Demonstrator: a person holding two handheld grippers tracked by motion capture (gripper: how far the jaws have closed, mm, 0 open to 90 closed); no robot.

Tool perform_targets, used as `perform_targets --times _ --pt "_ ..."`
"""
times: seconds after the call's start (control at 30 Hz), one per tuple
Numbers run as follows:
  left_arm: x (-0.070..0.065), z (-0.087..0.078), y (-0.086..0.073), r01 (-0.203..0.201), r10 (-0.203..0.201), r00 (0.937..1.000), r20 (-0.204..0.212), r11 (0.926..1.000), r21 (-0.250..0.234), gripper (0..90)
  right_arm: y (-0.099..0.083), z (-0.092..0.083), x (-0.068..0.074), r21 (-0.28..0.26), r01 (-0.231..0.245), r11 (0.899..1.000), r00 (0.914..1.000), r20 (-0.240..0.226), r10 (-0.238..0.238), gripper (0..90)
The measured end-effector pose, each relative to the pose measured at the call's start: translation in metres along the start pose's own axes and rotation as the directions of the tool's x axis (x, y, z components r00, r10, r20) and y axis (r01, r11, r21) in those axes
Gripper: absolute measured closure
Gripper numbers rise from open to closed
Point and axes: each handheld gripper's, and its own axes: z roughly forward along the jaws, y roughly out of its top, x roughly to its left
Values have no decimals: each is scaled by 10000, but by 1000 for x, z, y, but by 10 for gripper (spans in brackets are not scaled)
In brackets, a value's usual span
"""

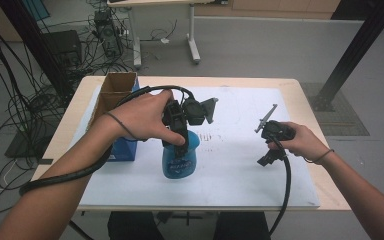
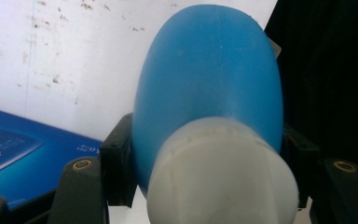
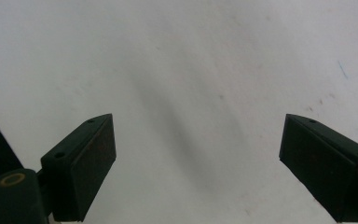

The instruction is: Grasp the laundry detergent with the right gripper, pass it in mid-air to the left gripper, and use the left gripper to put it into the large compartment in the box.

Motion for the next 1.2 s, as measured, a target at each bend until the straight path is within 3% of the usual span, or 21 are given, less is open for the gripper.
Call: perform_targets --times 0.23,0.37,0.77,0.97,1.2 --pt "2 -3 -2 53 -53 10000 34 10000 -80 373 0 1 -8 618 -543 9966 9984 166 534 112" --pt "1 -4 -3 142 -142 9999 0 9999 -42 373 3 -2 -8 600 -392 9974 9990 218 379 105" --pt "7 -6 -5 505 -505 9987 -5 9984 -244 374 6 -4 1 42 -553 9985 9984 -70 553 102" --pt "11 -14 -5 837 -841 9964 -91 9955 -446 373 6 -2 3 7 -545 9985 9985 -77 545 103" --pt "18 -28 -4 1754 -1773 9838 -274 9826 -604 373 6 -3 0 -70 -651 9979 9979 -65 651 103"
